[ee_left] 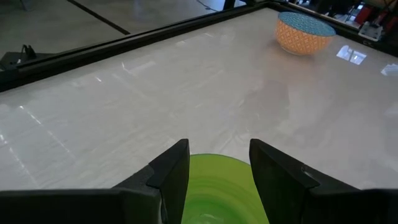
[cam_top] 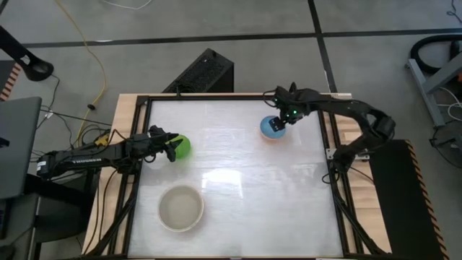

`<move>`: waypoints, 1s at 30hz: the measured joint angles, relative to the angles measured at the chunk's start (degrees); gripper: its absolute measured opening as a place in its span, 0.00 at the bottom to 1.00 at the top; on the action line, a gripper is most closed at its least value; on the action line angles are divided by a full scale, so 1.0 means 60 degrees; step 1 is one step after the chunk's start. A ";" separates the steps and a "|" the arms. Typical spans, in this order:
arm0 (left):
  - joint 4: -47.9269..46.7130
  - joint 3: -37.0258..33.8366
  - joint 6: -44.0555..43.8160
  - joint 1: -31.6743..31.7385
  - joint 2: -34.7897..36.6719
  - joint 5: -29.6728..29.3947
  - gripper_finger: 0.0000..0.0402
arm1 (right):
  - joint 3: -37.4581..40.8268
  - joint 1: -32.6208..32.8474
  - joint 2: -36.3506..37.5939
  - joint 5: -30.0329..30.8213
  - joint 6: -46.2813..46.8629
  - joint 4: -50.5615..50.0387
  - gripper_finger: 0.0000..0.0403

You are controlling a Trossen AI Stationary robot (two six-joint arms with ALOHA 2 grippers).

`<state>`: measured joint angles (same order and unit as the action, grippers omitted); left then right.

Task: Nest bowls inside each other by size order
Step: Stack the orange and blue patterned bowl on top of the gray bowl

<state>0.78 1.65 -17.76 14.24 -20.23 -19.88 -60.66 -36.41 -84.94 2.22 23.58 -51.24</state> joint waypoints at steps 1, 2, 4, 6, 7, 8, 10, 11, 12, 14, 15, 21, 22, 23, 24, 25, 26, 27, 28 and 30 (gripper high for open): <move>0.0000 0.0000 -0.0001 0.0001 0.0000 0.0000 0.39 | -0.0002 -0.0003 -0.0112 0.0002 -0.0017 0.0084 0.76; 0.0000 0.0000 0.0000 0.0001 0.0000 0.0000 0.39 | 0.0000 -0.0013 -0.0217 0.0000 -0.0045 0.0187 0.76; 0.0000 0.0000 0.0000 0.0002 0.0000 0.0000 0.39 | -0.0004 -0.0018 -0.0408 -0.0123 -0.0188 0.0429 0.76; 0.0000 0.0000 0.0000 0.0000 0.0000 0.0000 0.39 | -0.0007 -0.0022 -0.0603 -0.0135 -0.0202 0.0546 0.76; 0.0000 0.0000 0.0000 0.0004 0.0000 0.0000 0.39 | -0.0007 -0.0038 -0.0734 -0.0135 -0.0217 0.0539 0.76; 0.0000 0.0000 0.0000 0.0000 0.0000 0.0000 0.39 | -0.0007 -0.0085 -0.0854 -0.0135 -0.0232 0.0532 0.76; 0.0000 0.0000 -0.0002 0.0001 0.0000 0.0000 0.39 | -0.0007 -0.0129 -0.1107 -0.0135 -0.0277 0.0559 0.76; 0.0000 0.0000 -0.0001 0.0000 0.0000 0.0000 0.39 | -0.0007 -0.0149 -0.1238 -0.0135 -0.0313 0.0618 0.76; 0.0000 0.0000 0.0000 0.0000 0.0000 0.0000 0.39 | -0.0007 -0.0177 -0.1364 -0.0135 -0.0374 0.0694 0.76; 0.0000 0.0000 0.0000 0.0000 0.0000 0.0000 0.39 | -0.0007 -0.0218 -0.1567 -0.0131 -0.0493 0.0812 0.75; 0.0000 0.0000 0.0000 0.0002 0.0000 0.0000 0.39 | -0.0007 -0.0218 -0.1659 -0.0124 -0.0543 0.0876 0.74; 0.0000 0.0000 0.0000 0.0000 0.0000 0.0000 0.39 | -0.0007 -0.0332 -0.1833 -0.0091 -0.0973 0.1090 0.58; 0.0000 0.0000 0.0000 0.0003 0.0000 0.0000 0.39 | -0.0007 -0.0352 -0.1820 -0.0089 -0.1005 0.1095 0.52; 0.0000 0.0000 0.0000 0.0000 0.0000 0.0000 0.39 | -0.0007 -0.0401 -0.1790 -0.0087 -0.1025 0.1069 0.46; 0.0000 0.0000 0.0000 0.0000 0.0000 -0.0004 0.39 | -0.0007 -0.0441 -0.1763 -0.0087 -0.1025 0.1026 0.39; 0.0000 0.0000 -0.0003 0.0000 0.0000 -0.0004 0.39 | -0.0007 -0.0474 -0.1726 -0.0091 -0.1050 0.0968 0.31; 0.0000 0.0000 -0.0001 0.0000 0.0000 -0.0001 0.39 | -0.0007 -0.0525 -0.1696 -0.0091 -0.1078 0.0926 0.24; 0.0000 0.0000 0.0000 0.0002 0.0000 -0.0004 0.39 | -0.0007 -0.0552 -0.1664 -0.0095 -0.1183 0.0873 0.16; 0.0000 0.0000 -0.0003 0.0000 0.0004 -0.0004 0.39 | -0.0015 -0.0584 -0.1638 -0.0126 -0.1256 0.0846 0.09; 0.0000 0.0000 0.0000 0.0000 0.0000 -0.0004 0.39 | -0.0051 -0.0590 -0.1589 -0.0138 -0.1484 0.0866 0.05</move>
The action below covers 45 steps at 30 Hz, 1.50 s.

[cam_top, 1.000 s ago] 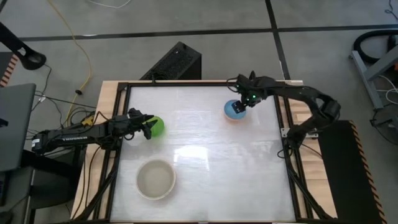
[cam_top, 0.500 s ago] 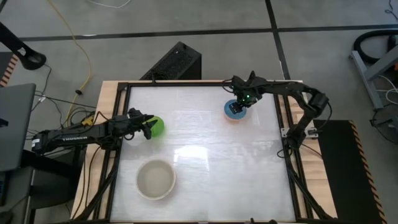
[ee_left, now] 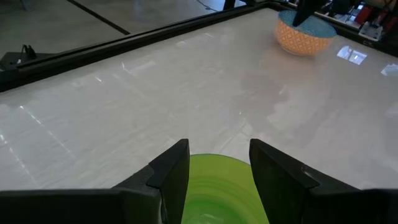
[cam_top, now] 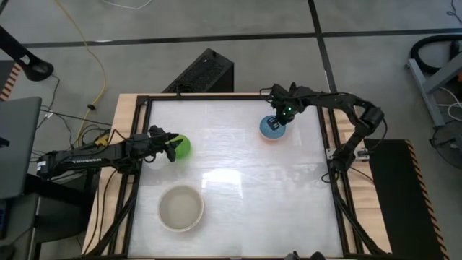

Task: Nest bowls inside each other by size order
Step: Stack the orange and blue patterned bowl on top of the gray bowl

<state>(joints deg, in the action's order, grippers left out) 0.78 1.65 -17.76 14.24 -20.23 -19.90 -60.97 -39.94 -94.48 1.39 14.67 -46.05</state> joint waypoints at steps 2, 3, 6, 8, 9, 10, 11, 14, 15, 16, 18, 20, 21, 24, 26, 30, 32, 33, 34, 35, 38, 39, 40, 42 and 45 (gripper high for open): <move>0.0000 0.0000 0.0000 0.0004 0.0000 0.0000 0.39 | 0.0011 -0.0002 0.0049 -0.0011 -0.0019 -0.0026 0.06; 0.0000 0.0000 0.0000 0.0000 0.0000 0.0000 0.39 | 0.0009 0.0007 0.0092 -0.0015 -0.0034 -0.0026 0.06; 0.0000 0.0000 -0.0002 0.0000 0.0000 0.0000 0.39 | -0.0113 0.0007 0.0437 -0.0029 -0.0049 -0.0257 0.04; 0.0000 0.0000 0.0000 0.0001 0.0000 0.0000 0.39 | -0.0250 0.0134 0.0819 -0.0161 -0.0022 -0.0437 0.03; 0.0000 0.0000 -0.0004 0.0000 0.0000 0.0000 0.39 | -0.0335 0.0260 0.1034 -0.0277 0.0066 -0.0412 0.03; 0.0000 0.0000 0.0000 0.0000 0.0003 0.0000 0.39 | -0.0397 0.0422 0.1267 -0.0383 0.0216 -0.0338 0.03; 0.0000 0.0000 -0.0004 0.0000 0.0001 0.0000 0.39 | -0.0467 0.0627 0.1505 -0.0466 0.0374 -0.0299 0.03; 0.0000 0.0000 -0.0003 0.0001 0.0000 -0.0004 0.39 | -0.0639 0.1485 0.2067 -0.0487 0.0886 -0.0292 0.03; 0.0001 0.0000 0.0000 0.0000 0.0000 -0.0006 0.39 | -0.0712 0.1834 0.2183 -0.0484 0.1095 -0.0296 0.03; 0.0000 0.0000 0.0000 0.0000 0.0000 -0.0014 0.39 | -0.0823 0.2196 0.2270 -0.0481 0.1304 -0.0268 0.03; 0.0000 0.0000 0.0000 0.0000 0.0000 -0.0036 0.39 | -0.1050 0.3018 0.2313 -0.0411 0.1636 -0.0151 0.03; 0.0004 0.0000 -0.0003 0.0000 0.0000 -0.0036 0.39 | -0.1307 0.3863 0.2244 -0.0215 0.1974 -0.0091 0.03; 0.0004 0.0000 -0.0007 0.0000 0.0000 -0.0043 0.39 | -0.1456 0.4268 0.2136 -0.0053 0.2108 0.0033 0.03; 0.0004 0.0000 -0.0192 0.0000 0.0002 -0.0042 0.39 | -0.2040 0.5401 0.1641 0.0112 0.2357 0.0551 0.03; 0.0004 0.0000 -0.0417 0.0000 0.0004 -0.0043 0.39 | -0.2568 0.6077 0.1200 0.0232 0.2398 0.0642 0.03; 0.0007 0.0000 -0.0568 0.0000 0.0004 -0.0040 0.39 | -0.4036 0.7224 -0.0041 0.0372 0.2236 0.0914 0.03; 0.0007 0.0000 -0.0582 0.0001 0.0004 -0.0038 0.39 | -0.4983 0.7659 -0.0784 0.0432 0.1909 0.0853 0.03; 0.0007 0.0000 -0.0583 0.0000 0.0004 -0.0018 0.39 | -0.5466 0.7864 -0.1172 0.0439 0.1716 0.0877 0.03; 0.0007 0.0000 -0.0583 0.0000 0.0004 -0.0007 0.39 | -0.5966 0.8041 -0.1565 0.0468 0.1522 0.0884 0.03; 0.0007 0.0000 -0.0579 0.0000 0.0004 -0.0006 0.39 | -0.6460 0.8199 -0.1938 0.0478 0.1324 0.0863 0.03; 0.0007 0.0000 -0.0583 0.0000 0.0004 -0.0003 0.39 | -0.8039 0.8561 -0.3039 0.0370 0.0719 0.0871 0.03; 0.0006 0.0000 -0.0581 0.0000 0.0004 0.0000 0.39 | -0.8558 0.8636 -0.3389 0.0259 0.0493 0.0853 0.03; 0.0006 0.0000 -0.0579 0.0000 0.0004 0.0004 0.39 | -0.9049 0.8689 -0.3728 0.0169 0.0318 0.0826 0.03; 0.0005 0.0000 -0.0579 0.0001 0.0004 0.0006 0.39 | -0.9954 0.8741 -0.4397 -0.0075 0.0098 0.0773 0.03; 0.0005 0.0000 -0.0579 0.0000 0.0003 0.0005 0.39 | -1.1088 0.8703 -0.5326 -0.0286 -0.0044 0.0720 0.03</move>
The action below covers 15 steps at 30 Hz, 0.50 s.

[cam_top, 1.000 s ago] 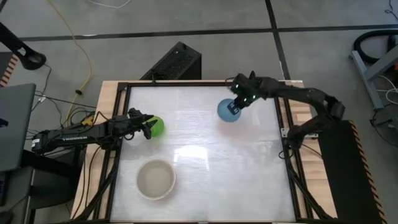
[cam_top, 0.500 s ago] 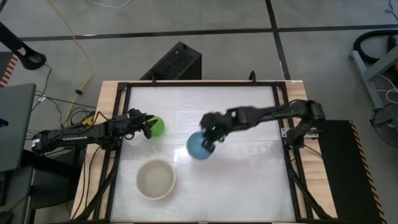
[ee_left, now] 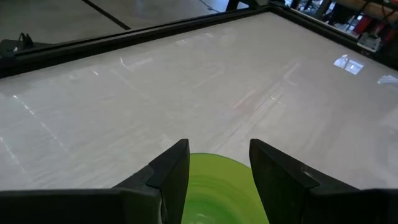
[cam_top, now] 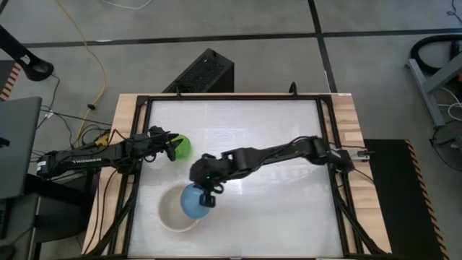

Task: Nest bowls inside each other by size order
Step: Stack the orange and blue patterned bowl on top of the gray bowl

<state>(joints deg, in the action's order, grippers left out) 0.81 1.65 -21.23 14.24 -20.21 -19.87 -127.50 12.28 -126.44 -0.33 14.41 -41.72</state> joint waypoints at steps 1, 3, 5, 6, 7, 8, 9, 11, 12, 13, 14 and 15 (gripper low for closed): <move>-0.0001 0.0000 0.0000 0.0000 0.0001 0.0003 0.39 | -0.0346 -0.0020 -0.0307 -0.0001 -0.0062 0.0005 0.03; -0.0001 0.0000 0.0000 0.0000 -0.0001 0.0003 0.39 | -0.0937 -0.0076 -0.0838 -0.0036 -0.0204 0.0058 0.03; -0.0001 0.0000 0.0000 0.0000 0.0001 0.0003 0.39 | -0.1264 -0.0121 -0.1287 -0.0211 -0.0221 0.0308 0.03; -0.0001 0.0000 0.0000 0.0000 -0.0001 0.0000 0.39 | -0.1161 -0.0124 -0.1358 -0.0372 -0.0220 0.0712 0.03; -0.0001 0.0000 0.0000 0.0000 0.0001 0.0000 0.39 | -0.1028 -0.0135 -0.1376 -0.0554 -0.0143 0.0983 0.03; -0.0001 0.0000 0.0000 0.0000 -0.0001 0.0006 0.39 | -0.0973 -0.0137 -0.1438 -0.0807 -0.0096 0.1114 0.03; -0.0001 0.0000 0.0000 0.0000 0.0001 0.0003 0.39 | -0.0983 -0.0170 -0.1565 -0.0959 -0.0025 0.1344 0.03; -0.0001 0.0000 0.0004 0.0000 0.0001 0.0009 0.39 | -0.0999 -0.0197 -0.1634 -0.1069 0.0100 0.1629 0.03; -0.0001 0.0000 0.0002 0.0002 -0.0003 0.0006 0.39 | -0.0992 -0.0197 -0.1688 -0.1111 0.0081 0.1540 0.03; -0.0001 0.0000 0.0004 0.0000 -0.0002 0.0002 0.39 | -0.0992 -0.0191 -0.1796 -0.1238 0.0098 0.1727 0.03; -0.0001 0.0000 0.0003 0.0000 0.0013 0.0008 0.39 | -0.0992 -0.0200 -0.1886 -0.1407 0.0195 0.2119 0.03; -0.0001 0.0000 0.0004 0.0000 0.0003 0.0014 0.39 | -0.0992 -0.0204 -0.1958 -0.1444 0.0333 0.2226 0.03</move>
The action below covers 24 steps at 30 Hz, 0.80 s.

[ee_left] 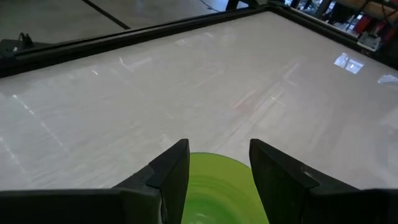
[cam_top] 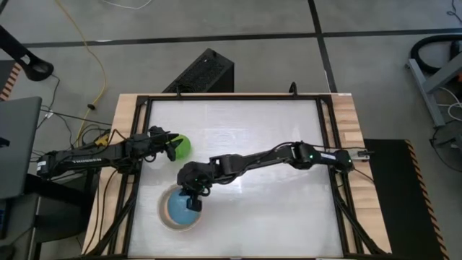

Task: Nest bowls inside each other by size order
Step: Stack the orange and blue patterned bowl on top of the gray bowl

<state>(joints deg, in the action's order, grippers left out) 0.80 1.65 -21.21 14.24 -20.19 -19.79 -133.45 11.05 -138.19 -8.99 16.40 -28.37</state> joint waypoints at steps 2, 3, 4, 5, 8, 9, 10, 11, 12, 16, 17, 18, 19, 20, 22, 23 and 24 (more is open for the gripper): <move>0.0007 0.0000 0.0000 0.0001 -0.0015 0.0001 0.39 | 0.0018 0.0010 -0.0019 0.0003 0.0011 -0.0227 0.03; 0.0004 0.0000 0.0000 0.0000 -0.0003 0.0000 0.39 | 0.0016 0.0017 -0.0065 0.0030 0.0011 -0.0127 0.03; 0.0000 0.0000 0.0000 0.0000 -0.0009 0.0003 0.39 | -0.0007 0.0018 -0.0157 0.0098 0.0078 0.0084 0.03; -0.0004 0.0000 0.0000 0.0000 -0.0006 0.0003 0.39 | -0.0015 0.0019 -0.0186 0.0172 0.0191 0.0213 0.03; 0.0001 0.0000 0.0000 0.0000 -0.0002 -0.0001 0.39 | 0.0004 0.0026 -0.0375 0.0189 0.0446 0.0367 0.03; 0.0000 0.0000 0.0000 0.0003 -0.0002 -0.0001 0.39 | 0.0000 0.0022 -0.0452 0.0189 0.0558 0.0477 0.03; 0.0000 0.0000 0.0000 0.0000 -0.0003 0.0000 0.39 | 0.0004 0.0022 -0.0478 0.0189 0.0618 0.0336 0.03; 0.0000 0.0000 0.0000 0.0000 -0.0006 -0.0001 0.39 | 0.0018 0.0022 -0.0498 0.0189 0.0611 0.0136 0.03; 0.0000 0.0000 0.0000 0.0000 -0.0006 -0.0001 0.39 | 0.0017 0.0017 -0.0606 0.0188 0.0605 0.0182 0.03; 0.0000 0.0000 0.0000 0.0000 -0.0006 -0.0003 0.39 | 0.0015 0.0010 -0.0714 0.0188 0.0710 0.0154 0.03; 0.0000 0.0000 0.0002 0.0000 -0.0006 -0.0001 0.39 | 0.0015 0.0011 -0.0724 0.0195 0.0716 0.0207 0.03; 0.0000 0.0000 0.0000 0.0000 -0.0006 0.0000 0.39 | 0.0013 0.0009 -0.0740 0.0200 0.0725 0.0209 0.03; 0.0000 0.0000 0.0004 0.0000 -0.0006 -0.0001 0.39 | 0.0007 -0.0001 -0.0740 0.0200 0.0751 0.0198 0.03; 0.0000 0.0000 0.0002 0.0000 -0.0006 -0.0001 0.39 | 0.0007 -0.0009 -0.0742 0.0199 0.0762 0.0196 0.03; 0.0000 0.0000 0.0004 0.0000 -0.0006 -0.0001 0.39 | 0.0007 -0.0040 -0.0761 0.0200 0.0772 0.0112 0.03; 0.0000 0.0000 0.0004 0.0000 -0.0003 -0.0005 0.39 | 0.0007 -0.0045 -0.0766 0.0206 0.0776 0.0024 0.03; 0.0000 0.0000 0.0004 0.0000 -0.0005 -0.0004 0.39 | 0.0007 -0.0047 -0.0766 0.0233 0.0782 -0.0041 0.03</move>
<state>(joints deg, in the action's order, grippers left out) 0.80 1.65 -21.19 14.24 -20.22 -19.81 -133.40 10.76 -142.78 -7.60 21.10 -28.62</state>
